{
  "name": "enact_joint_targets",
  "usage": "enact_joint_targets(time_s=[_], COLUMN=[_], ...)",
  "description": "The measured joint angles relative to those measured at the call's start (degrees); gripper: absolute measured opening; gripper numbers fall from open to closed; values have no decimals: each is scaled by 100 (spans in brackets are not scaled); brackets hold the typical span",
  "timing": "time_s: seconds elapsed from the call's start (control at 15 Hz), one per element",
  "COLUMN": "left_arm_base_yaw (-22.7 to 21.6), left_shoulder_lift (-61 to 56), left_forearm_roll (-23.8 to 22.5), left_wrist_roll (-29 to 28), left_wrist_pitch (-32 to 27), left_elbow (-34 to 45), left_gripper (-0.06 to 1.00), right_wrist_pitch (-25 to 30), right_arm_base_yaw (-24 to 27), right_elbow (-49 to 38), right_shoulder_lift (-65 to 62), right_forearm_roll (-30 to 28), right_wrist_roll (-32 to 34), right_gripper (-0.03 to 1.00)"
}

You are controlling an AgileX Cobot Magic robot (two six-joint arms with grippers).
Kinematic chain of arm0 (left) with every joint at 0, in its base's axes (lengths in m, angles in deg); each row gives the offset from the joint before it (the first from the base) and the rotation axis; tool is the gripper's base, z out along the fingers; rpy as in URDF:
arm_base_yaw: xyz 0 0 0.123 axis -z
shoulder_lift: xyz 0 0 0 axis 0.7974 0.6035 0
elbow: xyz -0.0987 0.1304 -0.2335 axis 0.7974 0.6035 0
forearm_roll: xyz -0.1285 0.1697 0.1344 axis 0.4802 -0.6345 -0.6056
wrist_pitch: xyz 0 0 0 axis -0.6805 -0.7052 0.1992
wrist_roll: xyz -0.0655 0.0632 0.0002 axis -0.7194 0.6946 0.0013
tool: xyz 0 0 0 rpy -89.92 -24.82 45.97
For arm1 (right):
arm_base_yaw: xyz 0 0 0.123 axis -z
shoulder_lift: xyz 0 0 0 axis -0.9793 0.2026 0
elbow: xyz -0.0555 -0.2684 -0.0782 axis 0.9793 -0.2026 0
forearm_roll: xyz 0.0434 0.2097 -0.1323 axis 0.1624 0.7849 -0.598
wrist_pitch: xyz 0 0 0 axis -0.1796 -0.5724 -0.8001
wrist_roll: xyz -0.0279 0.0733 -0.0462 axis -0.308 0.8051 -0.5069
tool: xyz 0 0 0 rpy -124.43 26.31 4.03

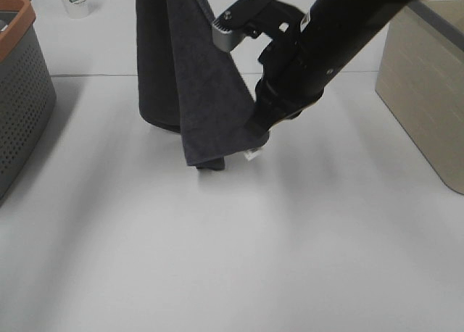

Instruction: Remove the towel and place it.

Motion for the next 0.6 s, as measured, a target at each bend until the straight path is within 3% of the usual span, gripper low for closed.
enact_joint_targets(time_s=[0.13, 0.27, 0.6], left_arm_base_yaw=[-115, -120, -120], left_shoulder_lift=[-149, -206, -206], left_forearm_roll=[46, 40, -6], left_wrist_roll=[0, 0, 0], left_wrist_pitch=[218, 264, 350], left_elbow=[0, -6, -6], left_gripper=[0, 0, 0], right_wrist_pitch=[859, 1324, 1610], right_arm_base_yaw=[0, 0, 556], right_elbow=[854, 1639, 2498], right_shoulder_lift=[-17, -34, -40], right_forearm_roll=[-1346, -2189, -2469], right_wrist_roll=[223, 195, 40], right_gripper=[2, 2, 2])
